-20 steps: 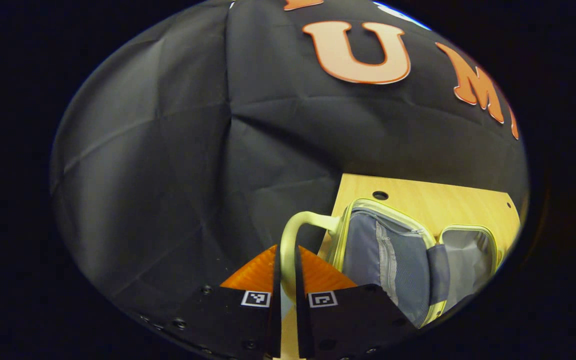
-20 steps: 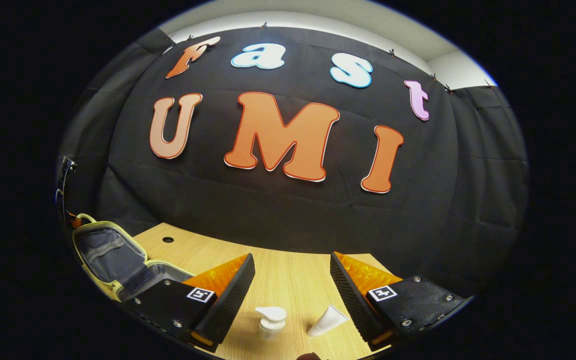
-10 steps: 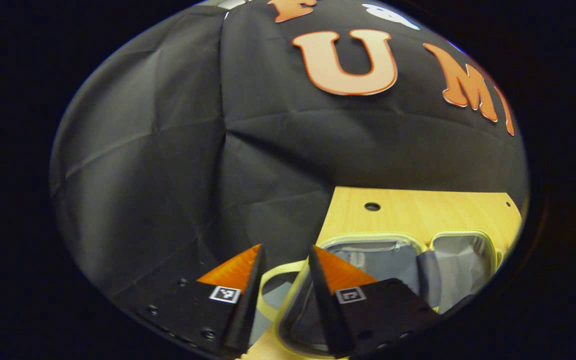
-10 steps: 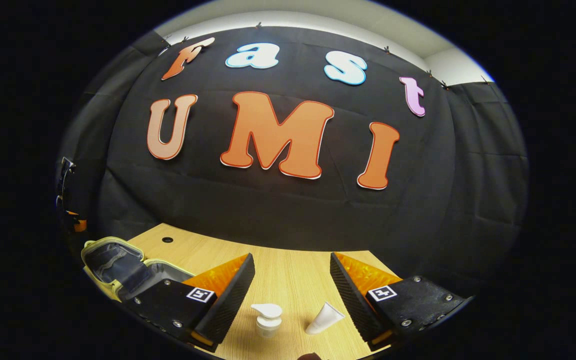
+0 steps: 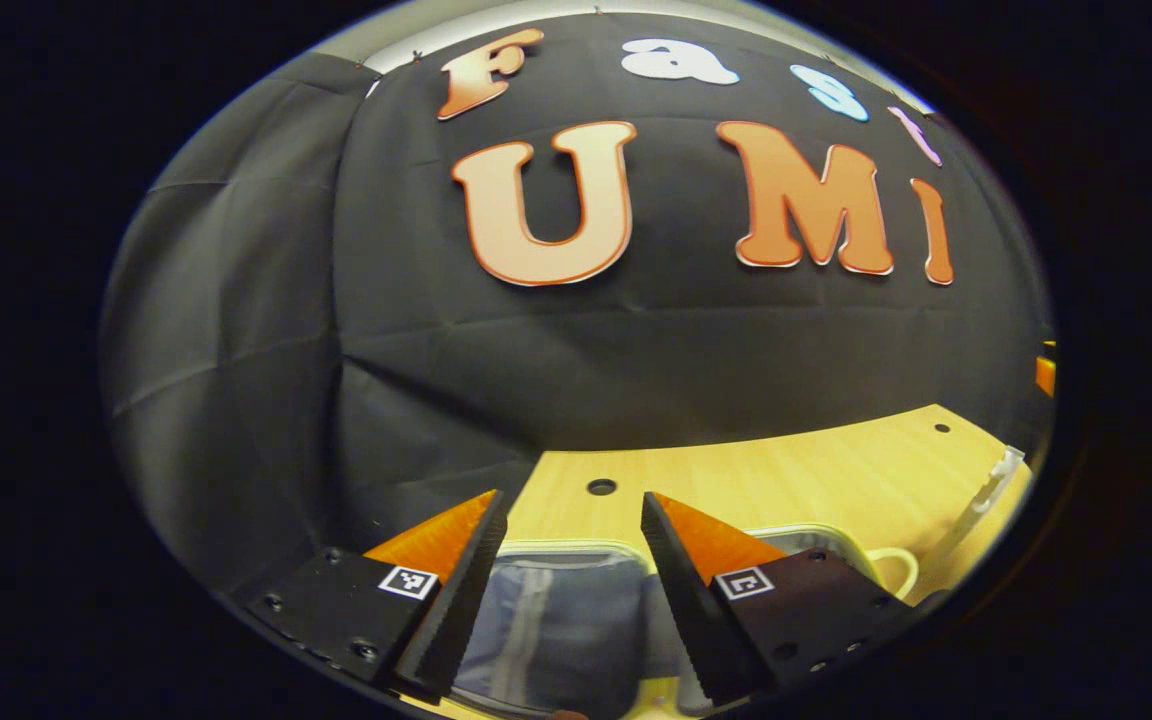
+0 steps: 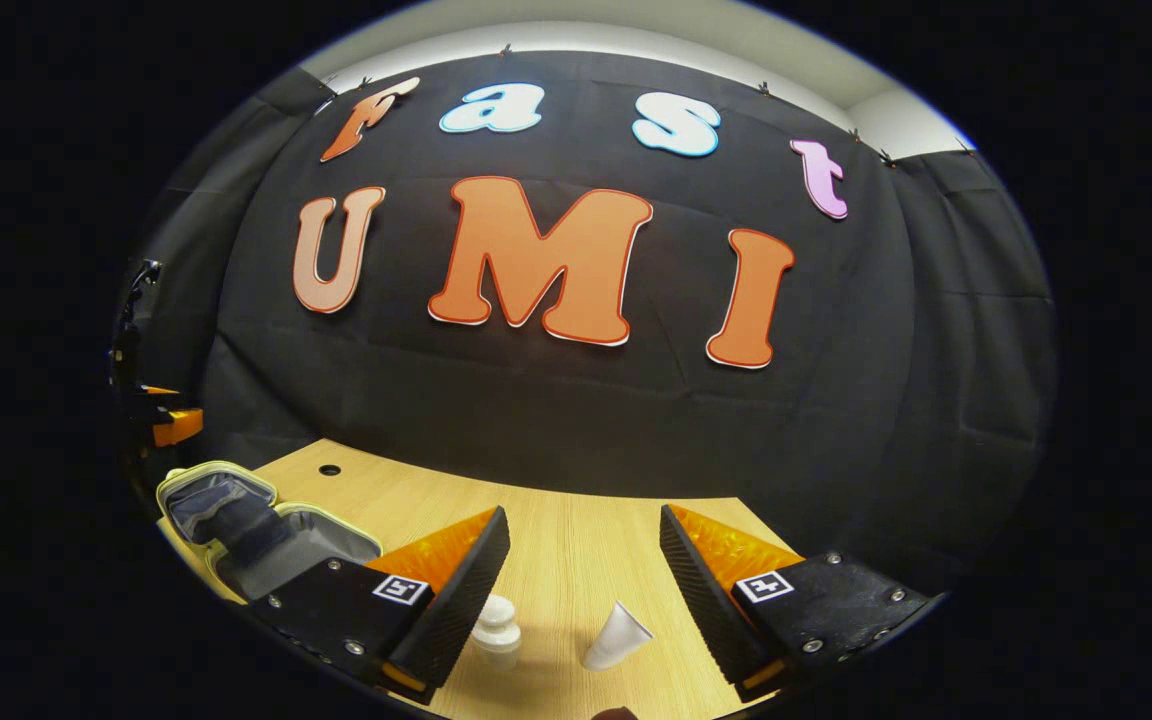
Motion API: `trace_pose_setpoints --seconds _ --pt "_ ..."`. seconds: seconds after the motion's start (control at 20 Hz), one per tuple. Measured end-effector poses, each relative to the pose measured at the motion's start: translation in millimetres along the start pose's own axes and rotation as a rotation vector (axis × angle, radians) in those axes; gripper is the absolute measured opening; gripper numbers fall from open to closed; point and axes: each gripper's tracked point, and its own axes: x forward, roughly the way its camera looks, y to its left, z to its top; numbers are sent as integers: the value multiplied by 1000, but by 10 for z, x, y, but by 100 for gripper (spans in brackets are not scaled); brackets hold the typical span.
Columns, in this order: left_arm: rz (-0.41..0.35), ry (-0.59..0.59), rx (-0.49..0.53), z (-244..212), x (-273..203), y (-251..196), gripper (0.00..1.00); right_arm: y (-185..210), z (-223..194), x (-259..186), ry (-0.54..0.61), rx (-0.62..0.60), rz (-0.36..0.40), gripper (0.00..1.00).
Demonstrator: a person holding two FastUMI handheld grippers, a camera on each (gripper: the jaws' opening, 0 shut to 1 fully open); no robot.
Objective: First open the suitcase, pack the skin care products into it, and then close the suitcase.
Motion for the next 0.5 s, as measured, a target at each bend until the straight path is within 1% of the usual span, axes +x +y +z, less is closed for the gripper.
trace_pose_setpoints --seconds 0.05,0.1,0.25,0.5 --pt "-21 -3 -2 18 -21 -166 88 -52 -57 6 7 0 7 96" --pt "-39 -12 -1 42 -57 -313 89 -104 -116 2 16 -5 7 96" --pt "-116 -22 4 44 -149 -875 98 -256 -286 -5 45 -14 11 96" --pt "-254 -50 78 29 -319 -1748 98 -377 -560 -36 90 -13 24 96"
